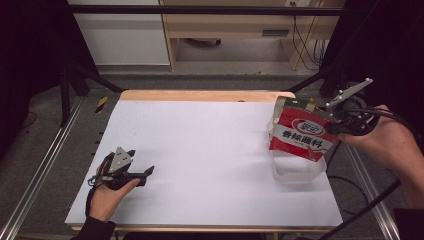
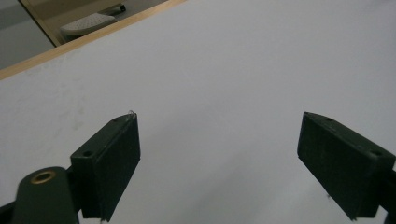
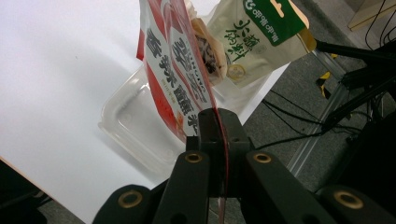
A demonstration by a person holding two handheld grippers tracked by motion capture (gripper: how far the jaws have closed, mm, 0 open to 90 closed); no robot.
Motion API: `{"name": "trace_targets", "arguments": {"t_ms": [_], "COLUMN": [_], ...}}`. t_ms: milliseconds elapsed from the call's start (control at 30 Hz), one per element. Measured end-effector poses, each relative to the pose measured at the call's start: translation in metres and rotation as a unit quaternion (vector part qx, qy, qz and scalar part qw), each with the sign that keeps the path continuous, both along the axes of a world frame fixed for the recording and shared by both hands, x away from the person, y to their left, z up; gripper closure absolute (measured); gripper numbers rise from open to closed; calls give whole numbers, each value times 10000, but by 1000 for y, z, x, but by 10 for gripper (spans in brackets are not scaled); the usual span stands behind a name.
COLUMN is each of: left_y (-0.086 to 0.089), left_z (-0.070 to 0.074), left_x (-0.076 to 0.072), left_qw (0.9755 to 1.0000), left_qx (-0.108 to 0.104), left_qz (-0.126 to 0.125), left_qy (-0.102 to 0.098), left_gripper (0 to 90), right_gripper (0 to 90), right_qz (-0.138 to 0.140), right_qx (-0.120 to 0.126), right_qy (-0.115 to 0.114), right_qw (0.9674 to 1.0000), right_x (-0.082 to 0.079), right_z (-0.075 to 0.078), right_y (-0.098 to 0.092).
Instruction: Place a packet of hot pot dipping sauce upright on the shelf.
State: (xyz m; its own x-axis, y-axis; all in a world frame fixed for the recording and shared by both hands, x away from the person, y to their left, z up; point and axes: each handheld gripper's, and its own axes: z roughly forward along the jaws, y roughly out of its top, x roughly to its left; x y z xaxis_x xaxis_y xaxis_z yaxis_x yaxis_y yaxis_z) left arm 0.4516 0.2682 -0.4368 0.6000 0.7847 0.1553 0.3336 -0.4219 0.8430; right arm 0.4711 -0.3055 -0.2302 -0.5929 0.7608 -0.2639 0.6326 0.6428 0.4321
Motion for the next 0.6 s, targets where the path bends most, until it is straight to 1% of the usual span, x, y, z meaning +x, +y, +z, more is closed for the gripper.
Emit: {"name": "trace_targets", "arguments": {"t_ms": [267, 433, 600], "left_y": [0, 0, 0], "left_z": [0, 0, 0], "left_x": [0, 0, 0], "left_qw": [10000, 10000, 10000], "left_qx": [-1, -4, -8], "left_qz": [2, 0, 0], "left_qy": [3, 2, 7], "left_gripper": [131, 130, 130], "right_gripper": [900, 900, 900], "right_qz": [-67, -119, -108], "right_qx": [16, 16, 18], "right_qy": [-1, 21, 41], "right_qw": [10000, 9999, 9999], "right_x": [-1, 0, 1], "right_z": [-1, -3, -4], "right_y": [-7, -9, -8]}}
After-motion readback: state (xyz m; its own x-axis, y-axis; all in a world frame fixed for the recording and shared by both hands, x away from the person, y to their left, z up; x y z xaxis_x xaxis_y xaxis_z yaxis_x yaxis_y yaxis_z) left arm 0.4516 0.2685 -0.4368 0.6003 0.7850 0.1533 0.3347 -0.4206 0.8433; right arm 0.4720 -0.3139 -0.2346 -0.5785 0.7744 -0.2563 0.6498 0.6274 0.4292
